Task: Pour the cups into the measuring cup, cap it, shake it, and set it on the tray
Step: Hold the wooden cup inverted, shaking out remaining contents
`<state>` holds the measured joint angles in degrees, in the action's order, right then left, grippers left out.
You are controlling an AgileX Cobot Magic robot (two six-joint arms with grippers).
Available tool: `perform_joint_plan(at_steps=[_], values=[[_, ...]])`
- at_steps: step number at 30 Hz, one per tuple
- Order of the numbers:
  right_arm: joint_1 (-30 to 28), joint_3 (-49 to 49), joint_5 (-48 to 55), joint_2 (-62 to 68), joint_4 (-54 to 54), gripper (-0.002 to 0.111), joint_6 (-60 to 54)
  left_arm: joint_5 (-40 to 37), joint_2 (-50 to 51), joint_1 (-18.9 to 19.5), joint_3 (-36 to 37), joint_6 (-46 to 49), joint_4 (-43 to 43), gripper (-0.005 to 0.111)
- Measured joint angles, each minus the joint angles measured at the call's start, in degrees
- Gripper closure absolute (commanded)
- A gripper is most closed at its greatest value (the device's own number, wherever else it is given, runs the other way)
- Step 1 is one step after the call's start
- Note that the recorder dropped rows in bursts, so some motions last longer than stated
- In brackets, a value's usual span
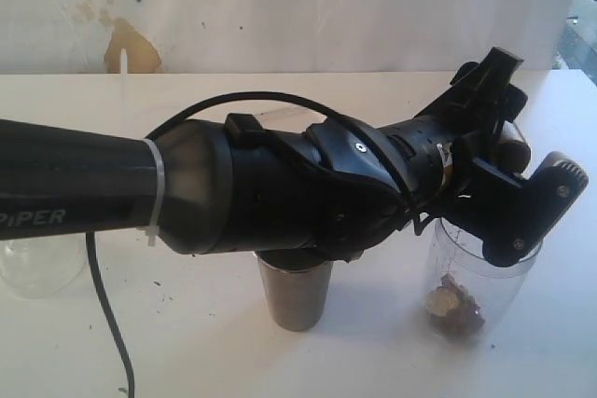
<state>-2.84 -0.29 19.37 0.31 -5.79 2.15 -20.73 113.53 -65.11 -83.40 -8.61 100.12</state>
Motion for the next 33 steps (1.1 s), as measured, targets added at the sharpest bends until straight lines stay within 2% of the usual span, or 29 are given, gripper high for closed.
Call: perform_joint_plan(at_steps=[5,11,33], values=[[0.0,0.0,0.0,0.0,0.0,0.108,0.0,-0.16,0.0,0.0,0.0,2.07,-0.1,0.107],[0.0,0.0,0.0,0.0,0.0,0.108,0.0,-3.96,0.0,-1.32,0.0,3.1,-0.1,0.107],[0.0,0.0,0.0,0.0,0.0,0.108,0.0,-5.23,-0.04,-2.33,-0.17,7.15,-0.1,0.107]])
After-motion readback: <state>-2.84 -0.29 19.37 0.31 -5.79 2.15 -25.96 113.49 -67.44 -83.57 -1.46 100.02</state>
